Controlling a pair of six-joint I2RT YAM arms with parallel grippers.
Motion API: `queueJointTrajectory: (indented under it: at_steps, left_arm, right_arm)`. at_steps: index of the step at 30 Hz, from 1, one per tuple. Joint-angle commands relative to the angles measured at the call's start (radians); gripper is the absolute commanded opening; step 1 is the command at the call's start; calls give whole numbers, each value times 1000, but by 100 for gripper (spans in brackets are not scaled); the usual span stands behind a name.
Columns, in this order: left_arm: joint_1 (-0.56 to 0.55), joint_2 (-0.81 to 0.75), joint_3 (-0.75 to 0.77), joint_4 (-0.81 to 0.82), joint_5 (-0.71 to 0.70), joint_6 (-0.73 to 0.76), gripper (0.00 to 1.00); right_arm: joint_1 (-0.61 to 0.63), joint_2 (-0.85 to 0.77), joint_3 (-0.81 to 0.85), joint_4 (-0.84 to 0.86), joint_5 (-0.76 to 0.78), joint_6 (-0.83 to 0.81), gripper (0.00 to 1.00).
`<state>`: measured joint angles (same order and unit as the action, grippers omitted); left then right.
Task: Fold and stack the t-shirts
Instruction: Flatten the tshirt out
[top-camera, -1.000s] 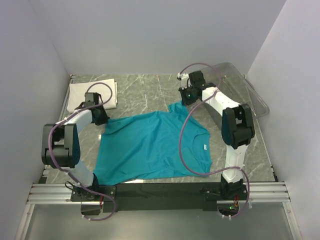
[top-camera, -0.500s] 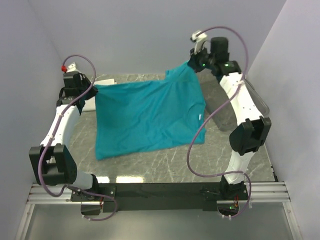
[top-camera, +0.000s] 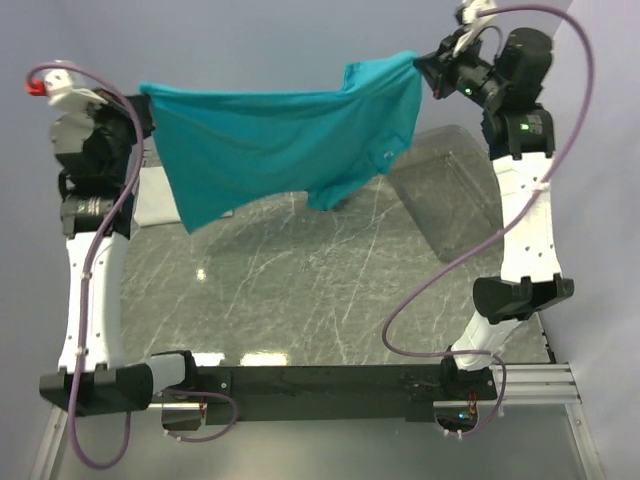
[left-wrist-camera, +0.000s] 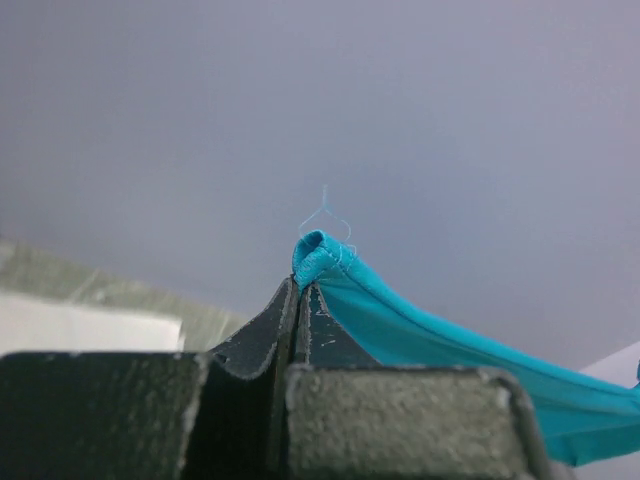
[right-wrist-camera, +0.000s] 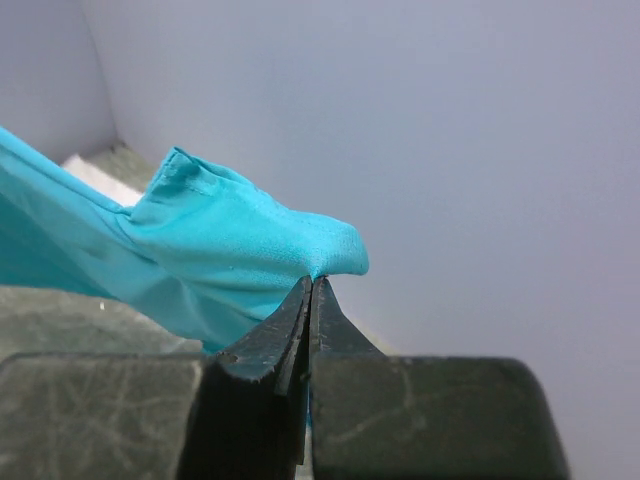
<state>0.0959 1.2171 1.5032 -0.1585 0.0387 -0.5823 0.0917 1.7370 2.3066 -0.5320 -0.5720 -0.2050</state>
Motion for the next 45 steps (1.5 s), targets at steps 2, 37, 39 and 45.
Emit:
queueJointTrajectory:
  at_steps: [2,37,39,45]
  left_arm:
    - [7,-83,115,77,-36,2,1]
    - [5,-291,-628,112,-88,-169,1]
    - [7,-198,-710,149,-88,-194,0]
    - [7,218,-675,249,-126,-211,0]
  right_arm:
    - [-50,-102,115,75,-69,81,0]
    - [43,-186,-637,202,-229,58,0]
    - [57,-87,-699,230,-209,30,0]
    - [94,197,-673,305,-106,-10,0]
